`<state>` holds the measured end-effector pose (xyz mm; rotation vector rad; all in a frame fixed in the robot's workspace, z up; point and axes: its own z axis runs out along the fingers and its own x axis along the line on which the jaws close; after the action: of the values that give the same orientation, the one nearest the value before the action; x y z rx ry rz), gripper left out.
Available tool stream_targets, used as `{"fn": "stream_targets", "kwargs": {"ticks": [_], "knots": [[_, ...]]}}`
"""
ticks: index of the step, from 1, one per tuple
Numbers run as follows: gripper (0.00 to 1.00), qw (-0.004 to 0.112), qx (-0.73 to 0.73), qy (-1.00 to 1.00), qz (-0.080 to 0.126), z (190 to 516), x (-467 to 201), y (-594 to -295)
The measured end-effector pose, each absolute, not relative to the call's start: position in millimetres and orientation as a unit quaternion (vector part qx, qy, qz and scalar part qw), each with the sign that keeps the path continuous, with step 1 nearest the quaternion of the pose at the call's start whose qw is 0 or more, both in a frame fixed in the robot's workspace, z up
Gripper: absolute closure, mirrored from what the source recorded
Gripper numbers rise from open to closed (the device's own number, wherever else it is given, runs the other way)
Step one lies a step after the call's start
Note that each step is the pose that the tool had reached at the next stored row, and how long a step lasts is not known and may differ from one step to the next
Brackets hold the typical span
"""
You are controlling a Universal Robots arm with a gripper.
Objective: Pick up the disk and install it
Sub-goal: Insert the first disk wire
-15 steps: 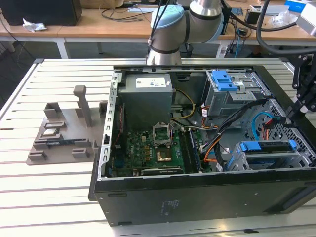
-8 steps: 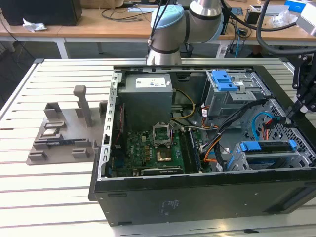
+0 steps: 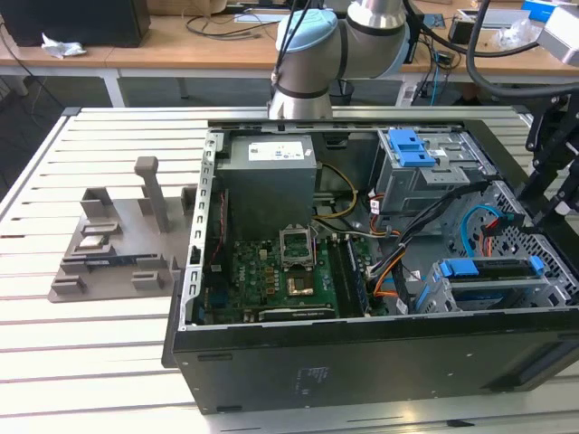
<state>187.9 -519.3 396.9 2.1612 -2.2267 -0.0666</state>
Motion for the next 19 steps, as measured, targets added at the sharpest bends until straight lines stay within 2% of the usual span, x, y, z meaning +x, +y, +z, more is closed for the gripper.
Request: {"fn": "stream_targets", "kwargs": {"ticks": [6, 11, 19], "knots": [[0.58, 0.021, 0.696, -0.717, -0.022, 374, 198, -501], [0.58, 0.021, 0.696, -0.717, -0.022, 359, 198, -499], [0.60, 0.021, 0.696, -0.717, -0.021, 359, 198, -499]]}}
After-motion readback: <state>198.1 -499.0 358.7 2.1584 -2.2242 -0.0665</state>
